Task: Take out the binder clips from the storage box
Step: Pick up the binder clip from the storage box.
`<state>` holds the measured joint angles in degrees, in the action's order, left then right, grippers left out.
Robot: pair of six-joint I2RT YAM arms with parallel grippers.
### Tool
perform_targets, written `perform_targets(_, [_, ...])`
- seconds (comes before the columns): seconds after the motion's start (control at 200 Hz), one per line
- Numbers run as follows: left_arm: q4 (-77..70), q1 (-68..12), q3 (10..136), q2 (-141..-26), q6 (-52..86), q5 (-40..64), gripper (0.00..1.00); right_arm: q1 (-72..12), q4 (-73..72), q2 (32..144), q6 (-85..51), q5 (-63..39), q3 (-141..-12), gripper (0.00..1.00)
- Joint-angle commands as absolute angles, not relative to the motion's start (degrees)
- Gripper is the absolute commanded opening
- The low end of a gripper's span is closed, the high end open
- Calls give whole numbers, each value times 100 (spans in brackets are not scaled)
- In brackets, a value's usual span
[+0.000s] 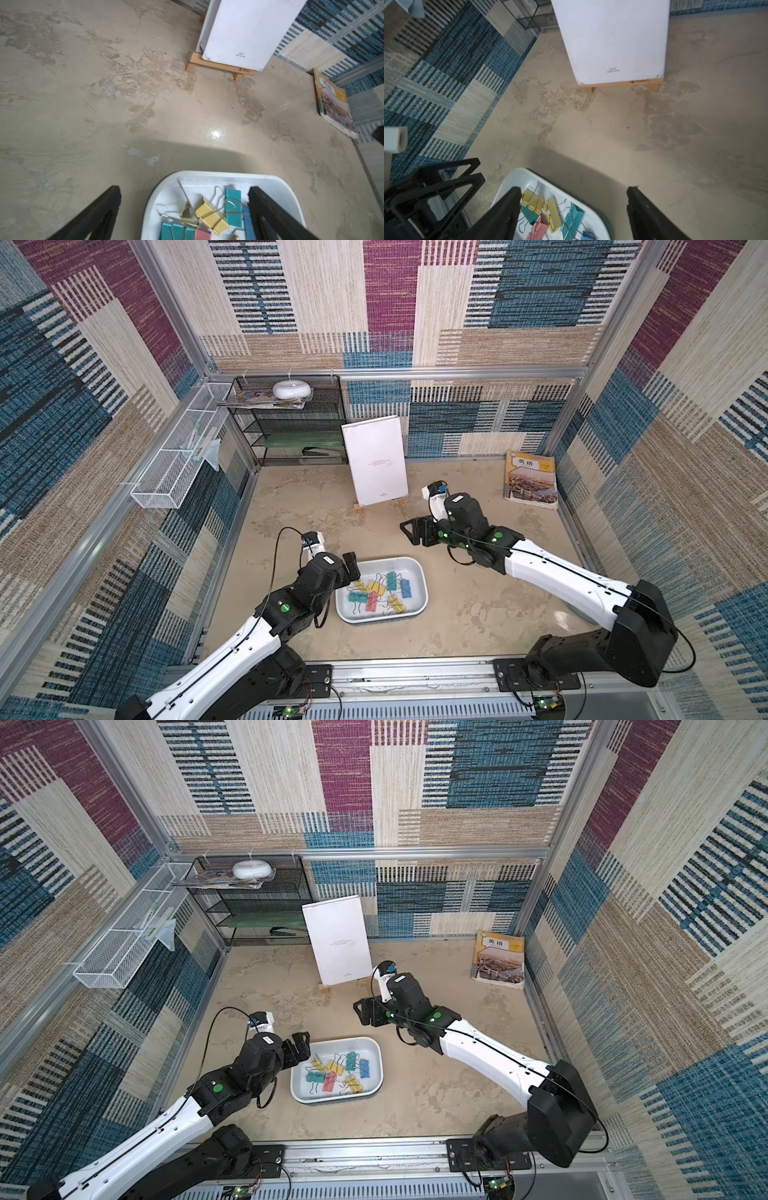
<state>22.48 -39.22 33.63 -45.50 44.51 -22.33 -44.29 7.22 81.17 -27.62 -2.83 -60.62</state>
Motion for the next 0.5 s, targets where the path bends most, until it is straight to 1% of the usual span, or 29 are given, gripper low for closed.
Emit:
perform_targets(0.0, [2341, -4060, 3452, -4658, 4341, -2354, 99, -4755, 1204, 8367, -2806, -92, -6231, 75])
perform_targets(0.145, [2417, -4084, 3465, -4403, 4358, -2385, 99, -5149, 991, 8623, -3026, -124, -6218, 61])
perform_targets(0.22, [2484, -4095, 3383, -4135, 4430, -2531, 99, -5328, 913, 8895, -3041, -210, -6305, 49])
perform_targets(0.27, [2542, -4103, 3329, -3948, 4469, -2644, 99, -5431, 858, 9064, -3038, -264, -6345, 44])
perform_targets(0.31, [2603, -4113, 3293, -3802, 4499, -2733, 99, -5487, 789, 9202, -3022, -360, -6363, 38])
perform_targets(0.341, [2633, -4120, 3267, -3700, 4521, -2794, 99, -5506, 767, 9299, -3032, -417, -6380, 35])
perform_targets(0.401, [2667, -4129, 3219, -3510, 4543, -2885, 99, -5536, 699, 9448, -3025, -548, -6374, 34])
perform_targets(0.496, [2670, -4149, 3143, -3305, 4561, -2959, 99, -5572, 555, 9584, -3010, -714, -6288, 35])
